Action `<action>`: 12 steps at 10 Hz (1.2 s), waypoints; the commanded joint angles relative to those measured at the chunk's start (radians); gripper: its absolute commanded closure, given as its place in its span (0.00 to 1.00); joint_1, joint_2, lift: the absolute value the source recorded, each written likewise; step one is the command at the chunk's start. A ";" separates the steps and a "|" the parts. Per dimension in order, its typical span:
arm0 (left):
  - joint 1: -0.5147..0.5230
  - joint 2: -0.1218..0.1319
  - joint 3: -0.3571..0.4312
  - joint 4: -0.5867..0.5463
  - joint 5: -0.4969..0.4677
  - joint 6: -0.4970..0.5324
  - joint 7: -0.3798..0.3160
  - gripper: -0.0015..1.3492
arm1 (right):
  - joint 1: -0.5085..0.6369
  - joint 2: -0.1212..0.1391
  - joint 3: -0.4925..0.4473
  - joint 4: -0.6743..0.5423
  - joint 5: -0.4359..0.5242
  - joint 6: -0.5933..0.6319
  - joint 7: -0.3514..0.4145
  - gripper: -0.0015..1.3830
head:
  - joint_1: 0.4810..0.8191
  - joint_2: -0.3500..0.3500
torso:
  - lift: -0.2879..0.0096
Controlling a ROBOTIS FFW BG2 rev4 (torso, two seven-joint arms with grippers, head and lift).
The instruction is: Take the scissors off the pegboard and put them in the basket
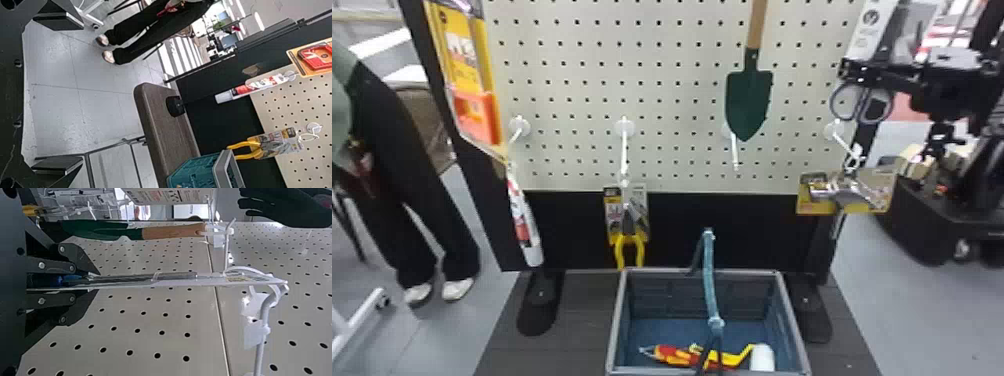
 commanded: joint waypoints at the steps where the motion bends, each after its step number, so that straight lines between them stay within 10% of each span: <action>1: 0.000 0.000 0.001 0.000 0.000 -0.002 0.000 0.08 | 0.001 -0.002 -0.009 -0.020 -0.002 0.003 -0.002 0.90 | 0.20 0.50 | 0.63; 8: -0.006 0.008 -0.007 0.000 -0.003 0.005 0.000 0.08 | 0.102 0.005 -0.116 -0.155 -0.072 0.034 -0.048 0.90 | 0.20 0.50 | 0.63; 12: -0.011 0.007 -0.010 0.000 -0.002 0.005 0.000 0.08 | 0.285 0.087 -0.237 -0.290 -0.146 0.052 -0.083 0.90 | 0.20 0.50 | 0.63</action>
